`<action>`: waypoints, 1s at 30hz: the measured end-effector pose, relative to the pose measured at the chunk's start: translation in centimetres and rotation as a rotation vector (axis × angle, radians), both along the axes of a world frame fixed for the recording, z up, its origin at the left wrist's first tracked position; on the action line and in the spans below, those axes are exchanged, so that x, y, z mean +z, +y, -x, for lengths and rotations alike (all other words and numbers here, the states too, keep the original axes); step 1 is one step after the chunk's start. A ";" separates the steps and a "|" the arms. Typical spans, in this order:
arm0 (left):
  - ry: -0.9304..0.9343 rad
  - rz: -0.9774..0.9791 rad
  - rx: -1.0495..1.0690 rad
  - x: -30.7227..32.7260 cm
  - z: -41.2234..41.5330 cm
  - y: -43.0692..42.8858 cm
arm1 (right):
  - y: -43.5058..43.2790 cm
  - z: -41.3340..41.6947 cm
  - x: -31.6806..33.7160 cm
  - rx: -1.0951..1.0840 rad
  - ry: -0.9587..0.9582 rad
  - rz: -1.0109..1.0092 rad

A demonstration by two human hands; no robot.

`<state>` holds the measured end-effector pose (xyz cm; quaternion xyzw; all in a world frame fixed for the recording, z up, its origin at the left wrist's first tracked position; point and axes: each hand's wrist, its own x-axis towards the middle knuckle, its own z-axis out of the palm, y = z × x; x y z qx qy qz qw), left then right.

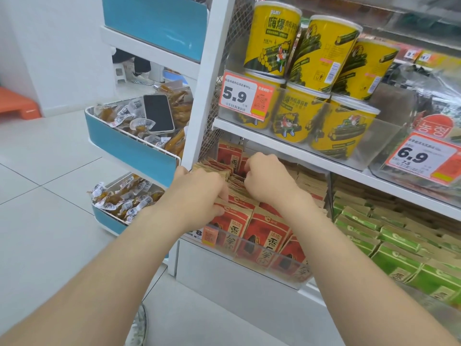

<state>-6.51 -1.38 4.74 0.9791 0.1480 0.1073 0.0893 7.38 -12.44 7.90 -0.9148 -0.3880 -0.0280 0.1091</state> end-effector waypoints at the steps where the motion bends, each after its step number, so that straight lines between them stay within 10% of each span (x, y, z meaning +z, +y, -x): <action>1: 0.004 -0.006 0.007 0.0 0.0 0.0 | -0.3 0.7 -0.2 0.002 0.014 -0.068; 18: -0.105 -0.078 0.160 -0.2 -0.7 -1.6 | 0.5 -3.3 -0.9 0.035 0.309 0.143; 30: -0.190 -0.054 -0.019 0.3 -1.9 -4.3 | -8.2 -0.5 2.0 0.125 0.066 -0.020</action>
